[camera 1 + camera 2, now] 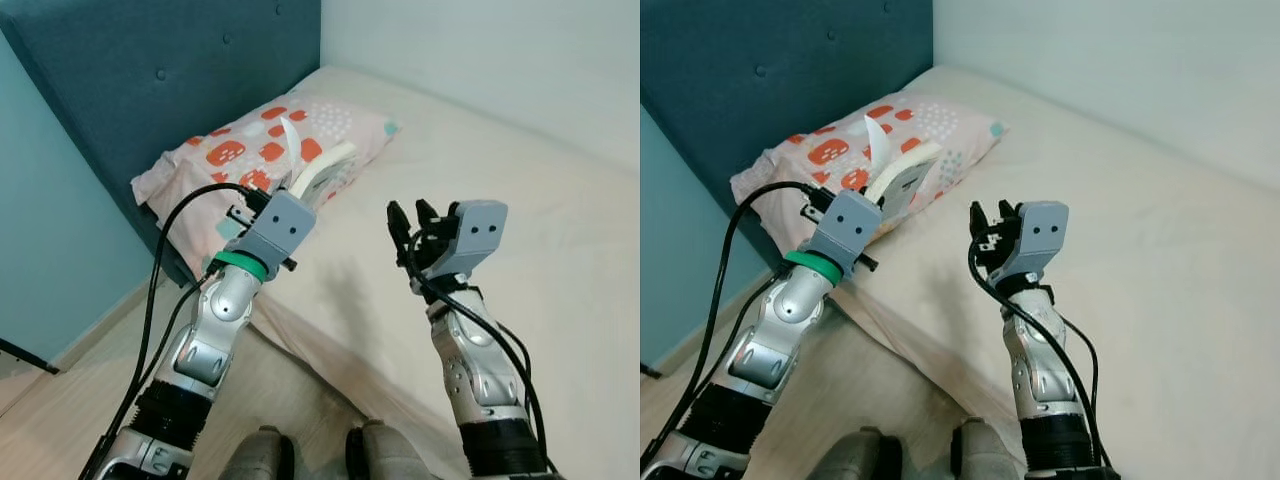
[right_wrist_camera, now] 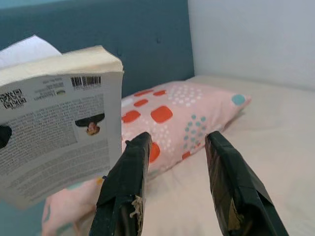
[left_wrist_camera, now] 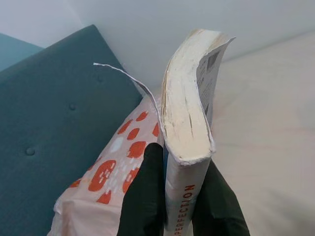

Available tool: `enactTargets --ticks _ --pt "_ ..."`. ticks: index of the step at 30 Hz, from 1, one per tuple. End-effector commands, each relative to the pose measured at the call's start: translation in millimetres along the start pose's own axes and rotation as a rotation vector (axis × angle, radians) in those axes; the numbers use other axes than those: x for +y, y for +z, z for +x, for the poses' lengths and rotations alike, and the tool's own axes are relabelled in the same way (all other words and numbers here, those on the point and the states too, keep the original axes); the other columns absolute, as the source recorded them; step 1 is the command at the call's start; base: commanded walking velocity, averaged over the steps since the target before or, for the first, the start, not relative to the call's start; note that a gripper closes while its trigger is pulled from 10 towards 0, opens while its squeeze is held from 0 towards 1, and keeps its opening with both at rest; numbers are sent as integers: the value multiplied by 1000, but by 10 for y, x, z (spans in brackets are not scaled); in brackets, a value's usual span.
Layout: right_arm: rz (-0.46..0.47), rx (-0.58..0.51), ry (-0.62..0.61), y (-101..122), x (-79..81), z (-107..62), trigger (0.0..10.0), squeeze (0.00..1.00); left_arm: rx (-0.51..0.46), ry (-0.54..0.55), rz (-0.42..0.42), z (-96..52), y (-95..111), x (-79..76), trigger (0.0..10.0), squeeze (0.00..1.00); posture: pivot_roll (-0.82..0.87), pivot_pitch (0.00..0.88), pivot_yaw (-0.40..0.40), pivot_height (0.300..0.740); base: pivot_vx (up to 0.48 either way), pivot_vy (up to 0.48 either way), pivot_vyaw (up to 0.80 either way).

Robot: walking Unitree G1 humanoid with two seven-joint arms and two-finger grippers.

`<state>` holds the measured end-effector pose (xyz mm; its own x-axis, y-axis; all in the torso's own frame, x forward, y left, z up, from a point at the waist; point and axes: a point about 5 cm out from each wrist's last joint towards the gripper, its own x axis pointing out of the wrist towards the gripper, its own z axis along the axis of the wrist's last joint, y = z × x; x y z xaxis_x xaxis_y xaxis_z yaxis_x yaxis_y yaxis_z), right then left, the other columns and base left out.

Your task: Clean up the room

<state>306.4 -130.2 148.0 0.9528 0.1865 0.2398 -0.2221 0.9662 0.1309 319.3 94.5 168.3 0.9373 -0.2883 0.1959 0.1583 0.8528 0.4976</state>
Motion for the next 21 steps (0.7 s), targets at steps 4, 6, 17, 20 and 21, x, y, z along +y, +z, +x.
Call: enactTargets --ticks 4,6,17,20,21 --pt "8 28 -10 -63 -8 -30 10000 0 -71 -10 55 -3 35 -26 10000 0 -78 61 77 615 0 0 0" --pt "17 29 -15 -65 -11 -31 10000 0 -92 -17 86 0 40 -33 10000 0 -79 62 78 610 0 0 0" --pt "200 50 -25 -74 -8 -51 10000 0 -195 -32 322 85 26 -70 10000 0 -86 73 80 600 0 0 0" --pt "230 62 -23 -85 -4 -60 10000 0 -206 -35 369 101 -13 -96 10000 0 -88 77 79 600 0 0 0" --pt "230 62 -23 -85 -4 -60 10000 0 -206 -35 369 101 -13 -96 10000 0 -88 77 79 600 0 0 0"
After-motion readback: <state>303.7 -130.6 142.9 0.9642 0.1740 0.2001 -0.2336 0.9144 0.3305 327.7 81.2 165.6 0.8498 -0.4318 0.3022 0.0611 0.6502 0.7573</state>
